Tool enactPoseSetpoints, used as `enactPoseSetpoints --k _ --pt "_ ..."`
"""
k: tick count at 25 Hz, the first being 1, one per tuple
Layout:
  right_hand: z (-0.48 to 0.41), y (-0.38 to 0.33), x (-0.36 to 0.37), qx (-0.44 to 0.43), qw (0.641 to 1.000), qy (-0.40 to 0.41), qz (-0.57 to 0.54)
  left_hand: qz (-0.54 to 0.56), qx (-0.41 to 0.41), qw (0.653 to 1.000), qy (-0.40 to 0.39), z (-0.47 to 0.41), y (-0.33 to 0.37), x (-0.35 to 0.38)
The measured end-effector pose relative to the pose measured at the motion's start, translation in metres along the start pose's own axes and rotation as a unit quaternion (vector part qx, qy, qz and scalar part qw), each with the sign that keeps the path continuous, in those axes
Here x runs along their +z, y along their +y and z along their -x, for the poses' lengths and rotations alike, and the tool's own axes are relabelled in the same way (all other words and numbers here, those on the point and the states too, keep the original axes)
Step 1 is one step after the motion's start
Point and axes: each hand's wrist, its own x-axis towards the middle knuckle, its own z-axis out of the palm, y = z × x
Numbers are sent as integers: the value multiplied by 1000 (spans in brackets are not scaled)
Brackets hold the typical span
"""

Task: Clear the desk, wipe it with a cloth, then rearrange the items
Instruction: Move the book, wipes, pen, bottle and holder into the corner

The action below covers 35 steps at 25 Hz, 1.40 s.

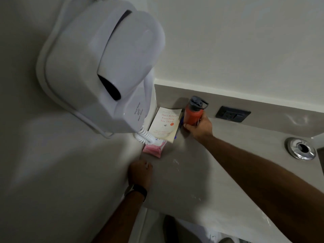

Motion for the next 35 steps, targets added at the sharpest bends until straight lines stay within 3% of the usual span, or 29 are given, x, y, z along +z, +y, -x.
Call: enactPoseSetpoints --k 8,10,12,14,16,18,21,23,26,29,32,35 --pt "13 20 -44 58 996 -67 19 2 33 999 -16 13 4 -2" --pt "17 45 -82 65 997 -29 31 2 54 999 -1 14 11 -4" --pt "22 74 -133 73 990 50 113 -10 78 997 14 15 25 -5" --pt "26 107 -186 71 955 137 253 -14 82 996 23 14 42 -2" --pt "31 139 -239 90 912 170 363 -2 62 998 18 11 60 3" --pt "36 166 -280 138 886 141 419 24 46 999 15 9 74 9" --pt "44 198 -312 167 889 50 424 31 52 998 4 19 86 20" --pt "45 211 -317 154 888 20 433 19 32 999 -14 32 88 26" --pt "41 225 -318 132 883 37 448 27 21 999 -20 49 77 30" --pt "35 236 -318 99 851 30 514 34 32 998 -40 61 65 26" --pt "35 234 -313 60 821 39 566 18 -18 999 -40 62 52 17" --pt "52 207 -272 -56 841 53 536 67 -62 996 9 60 31 8"
